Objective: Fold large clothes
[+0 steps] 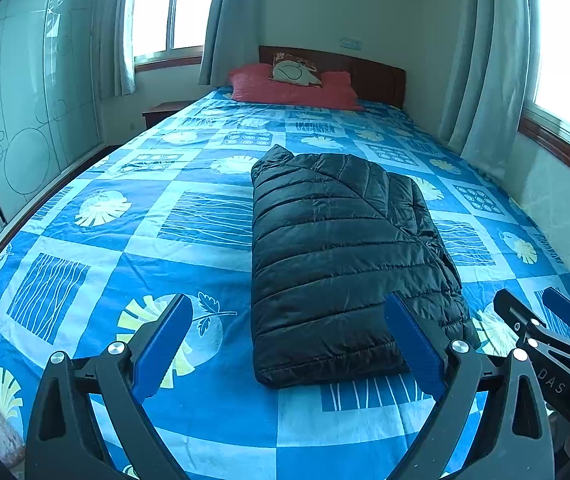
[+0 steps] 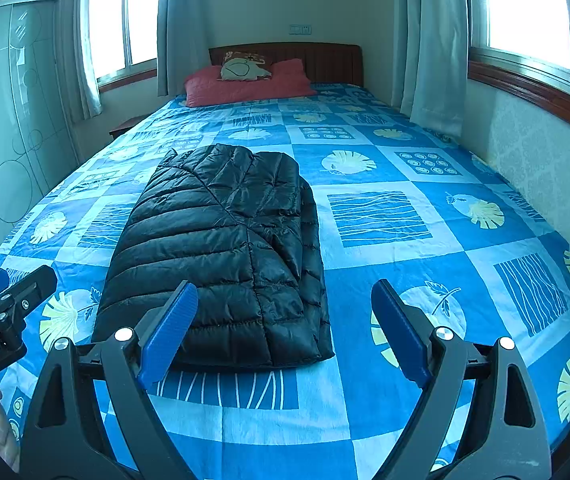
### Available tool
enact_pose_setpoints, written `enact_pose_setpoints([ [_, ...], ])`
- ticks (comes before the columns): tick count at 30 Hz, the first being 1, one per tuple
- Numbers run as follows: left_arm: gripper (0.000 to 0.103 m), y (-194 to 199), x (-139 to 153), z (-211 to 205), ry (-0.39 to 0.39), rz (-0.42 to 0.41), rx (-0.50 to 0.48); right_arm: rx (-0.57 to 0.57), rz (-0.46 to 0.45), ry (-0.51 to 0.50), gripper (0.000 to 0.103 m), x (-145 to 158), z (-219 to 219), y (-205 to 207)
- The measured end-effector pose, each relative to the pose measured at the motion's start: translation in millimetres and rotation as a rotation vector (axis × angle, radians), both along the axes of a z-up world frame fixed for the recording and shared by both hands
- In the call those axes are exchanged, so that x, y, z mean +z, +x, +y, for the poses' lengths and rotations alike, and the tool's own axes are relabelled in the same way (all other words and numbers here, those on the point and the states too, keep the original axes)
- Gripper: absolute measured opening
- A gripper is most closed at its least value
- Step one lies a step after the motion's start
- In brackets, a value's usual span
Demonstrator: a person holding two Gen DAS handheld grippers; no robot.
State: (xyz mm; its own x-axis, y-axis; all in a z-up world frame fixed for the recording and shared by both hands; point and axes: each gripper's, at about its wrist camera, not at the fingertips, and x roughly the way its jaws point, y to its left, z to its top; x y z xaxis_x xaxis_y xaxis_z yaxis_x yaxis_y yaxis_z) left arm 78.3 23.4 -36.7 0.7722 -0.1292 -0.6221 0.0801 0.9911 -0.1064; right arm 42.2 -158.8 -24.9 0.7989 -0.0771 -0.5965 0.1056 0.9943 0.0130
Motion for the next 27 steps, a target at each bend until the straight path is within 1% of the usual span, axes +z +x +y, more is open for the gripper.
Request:
enact_pose_setpoints([
  [10,0.095,-2.8,3.3,-3.7,0.019,-0.027,-0.003,0.0,0.002,0.003,0.088,-1.7,-0.5,-0.3],
  [17,0.096,-2.9,3.6,-11.0,0.053,-0.032,-0.013,-0.001,0.004,-0.001,0.088,-2.0,0.0,-0.9],
  [27,0.096,-1.7,1.7,-7.7,0.028,-0.022,0.001,-0.007,0.006,0.001,0.088,-3.8,-3.7,-2.5],
])
